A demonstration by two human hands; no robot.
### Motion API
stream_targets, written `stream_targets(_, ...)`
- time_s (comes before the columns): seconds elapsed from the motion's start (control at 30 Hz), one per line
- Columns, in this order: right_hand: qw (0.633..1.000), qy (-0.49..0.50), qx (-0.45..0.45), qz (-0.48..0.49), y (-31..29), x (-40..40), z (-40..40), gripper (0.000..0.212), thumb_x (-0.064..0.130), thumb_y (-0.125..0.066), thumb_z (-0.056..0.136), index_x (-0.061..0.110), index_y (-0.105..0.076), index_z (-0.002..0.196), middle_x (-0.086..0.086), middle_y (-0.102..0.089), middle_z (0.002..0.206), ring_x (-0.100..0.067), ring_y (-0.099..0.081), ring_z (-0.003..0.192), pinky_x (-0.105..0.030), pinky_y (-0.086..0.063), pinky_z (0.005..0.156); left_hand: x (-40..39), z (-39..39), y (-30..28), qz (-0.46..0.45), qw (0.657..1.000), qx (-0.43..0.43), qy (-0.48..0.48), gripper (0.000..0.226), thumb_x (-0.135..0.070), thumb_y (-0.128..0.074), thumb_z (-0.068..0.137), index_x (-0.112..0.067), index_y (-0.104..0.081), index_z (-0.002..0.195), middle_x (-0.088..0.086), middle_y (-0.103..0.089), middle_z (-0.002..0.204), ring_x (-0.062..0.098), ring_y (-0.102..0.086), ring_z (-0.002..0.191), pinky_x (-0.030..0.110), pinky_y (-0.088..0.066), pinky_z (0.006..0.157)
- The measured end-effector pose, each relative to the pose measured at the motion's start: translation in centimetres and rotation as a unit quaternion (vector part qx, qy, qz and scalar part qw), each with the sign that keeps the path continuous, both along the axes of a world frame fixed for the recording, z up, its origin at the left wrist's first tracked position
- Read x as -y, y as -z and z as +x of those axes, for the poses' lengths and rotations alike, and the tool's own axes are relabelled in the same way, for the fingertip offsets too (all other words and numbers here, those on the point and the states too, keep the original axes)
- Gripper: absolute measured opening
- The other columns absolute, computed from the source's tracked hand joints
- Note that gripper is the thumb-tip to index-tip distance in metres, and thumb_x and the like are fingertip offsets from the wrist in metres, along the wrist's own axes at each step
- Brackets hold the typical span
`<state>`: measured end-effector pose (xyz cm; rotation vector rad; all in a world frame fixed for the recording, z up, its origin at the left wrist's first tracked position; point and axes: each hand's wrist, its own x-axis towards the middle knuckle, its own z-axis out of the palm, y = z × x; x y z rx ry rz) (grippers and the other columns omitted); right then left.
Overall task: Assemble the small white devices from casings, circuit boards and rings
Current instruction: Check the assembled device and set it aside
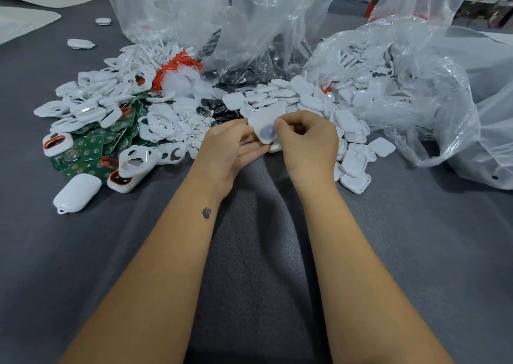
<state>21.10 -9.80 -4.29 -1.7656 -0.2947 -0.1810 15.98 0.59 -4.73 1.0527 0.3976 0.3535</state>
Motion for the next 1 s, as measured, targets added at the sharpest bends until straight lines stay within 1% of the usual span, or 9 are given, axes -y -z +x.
stream_targets(0.17, 1.0, 0.005, 0.003, -0.011, 0.05, 0.02, 0.0, 0.014, 0.013, -0.067, 0.081, 0.025, -0.068, 0.073, 0.013, -0.06, 0.061, 0.004, -0.053, 0.057, -0.012, -0.043, 0.059, -0.07, 0.0, 0.0, -0.001, 1.0, -0.003, -0.001, 0.021, 0.005, -0.047, 0.091, 0.0, -0.067, 0.086, 0.015, -0.074, 0.081, 0.023, -0.074, 0.077, 0.026, -0.058, 0.064)
stream_targets(0.3, 1.0, -0.002, -0.002, -0.013, 0.06, 0.0, -0.09, 0.015, 0.014, -0.069, 0.081, 0.027, -0.067, 0.072, 0.013, -0.06, 0.061, 0.005, -0.053, 0.055, -0.01, -0.042, 0.056, -0.17, 0.11, 0.03, -0.033, 0.999, -0.006, 0.001, 0.016, -0.001, -0.05, 0.091, 0.002, -0.065, 0.096, 0.015, -0.074, 0.082, 0.025, -0.074, 0.076, 0.027, -0.058, 0.063)
stream_targets(0.37, 1.0, -0.009, -0.008, -0.01, 0.05, 0.01, -0.1, 0.014, 0.013, -0.071, 0.079, 0.026, -0.067, 0.073, 0.013, -0.058, 0.059, 0.005, -0.052, 0.052, -0.01, -0.042, 0.055, -0.22, 0.16, 0.07, -0.027, 1.0, -0.003, 0.002, 0.012, -0.003, -0.054, 0.091, -0.001, -0.066, 0.092, 0.014, -0.074, 0.08, 0.024, -0.074, 0.076, 0.028, -0.059, 0.064)
stream_targets(0.47, 0.999, -0.027, -0.017, -0.009, 0.0, 0.06, -0.18, 0.016, 0.011, -0.072, 0.077, 0.025, -0.066, 0.074, 0.014, -0.054, 0.055, 0.004, -0.05, 0.047, -0.017, -0.044, 0.056, -0.1, 0.09, 0.16, 0.002, 1.0, 0.0, 0.0, 0.009, -0.003, -0.06, 0.091, -0.007, -0.066, 0.086, 0.008, -0.075, 0.077, 0.02, -0.074, 0.074, 0.026, -0.059, 0.066)
stream_targets(0.57, 0.998, -0.034, -0.034, 0.028, -0.16, 0.19, -0.19, 0.014, 0.014, -0.073, 0.079, 0.025, -0.066, 0.073, 0.014, -0.055, 0.057, 0.004, -0.05, 0.051, -0.018, -0.043, 0.06, -0.03, 0.0, 0.28, 0.006, 1.0, 0.006, -0.007, 0.01, -0.001, -0.058, 0.093, -0.007, -0.065, 0.089, 0.007, -0.076, 0.079, 0.018, -0.074, 0.076, 0.024, -0.058, 0.065)
stream_targets(0.67, 0.993, -0.021, -0.081, 0.082, -0.37, 0.49, 0.09, 0.018, 0.017, -0.065, 0.086, 0.023, -0.068, 0.069, 0.012, -0.06, 0.061, -0.005, -0.052, 0.06, -0.026, -0.043, 0.066, 0.01, 0.02, 0.19, -0.011, 1.0, 0.008, -0.022, 0.01, 0.001, -0.057, 0.093, -0.005, -0.064, 0.09, 0.009, -0.076, 0.082, 0.02, -0.074, 0.078, 0.025, -0.059, 0.066)
stream_targets(0.77, 0.989, -0.03, -0.115, 0.083, -0.47, 0.71, 0.19, 0.022, 0.019, -0.061, 0.088, 0.021, -0.07, 0.069, 0.011, -0.062, 0.062, -0.003, -0.052, 0.056, -0.023, -0.041, 0.062, 0.1, 0.1, 0.1, -0.024, 0.999, 0.004, -0.04, 0.009, 0.002, -0.057, 0.093, -0.004, -0.064, 0.091, 0.011, -0.075, 0.082, 0.021, -0.074, 0.079, 0.026, -0.059, 0.067)
stream_targets(0.9, 0.989, -0.073, -0.113, 0.06, -0.4, 0.57, -0.1, 0.018, 0.024, -0.064, 0.089, 0.015, -0.071, 0.075, 0.006, -0.063, 0.065, -0.006, -0.051, 0.058, -0.022, -0.04, 0.059, 0.08, 0.04, 0.08, -0.009, 0.999, 0.003, -0.04, 0.009, 0.001, -0.056, 0.093, -0.005, -0.064, 0.093, 0.009, -0.076, 0.081, 0.02, -0.074, 0.079, 0.025, -0.059, 0.067)
stream_targets(1.0, 0.989, -0.09, -0.111, 0.042, -0.32, 0.4, -0.2, 0.019, 0.023, -0.066, 0.089, 0.023, -0.068, 0.07, 0.009, -0.062, 0.063, -0.004, -0.052, 0.056, -0.02, -0.04, 0.056, 0.05, -0.03, 0.02, -0.005, 0.999, 0.002, -0.038, 0.007, 0.001, -0.057, 0.093, -0.004, -0.063, 0.092, 0.009, -0.075, 0.077, 0.02, -0.074, 0.076, 0.024, -0.059, 0.065)
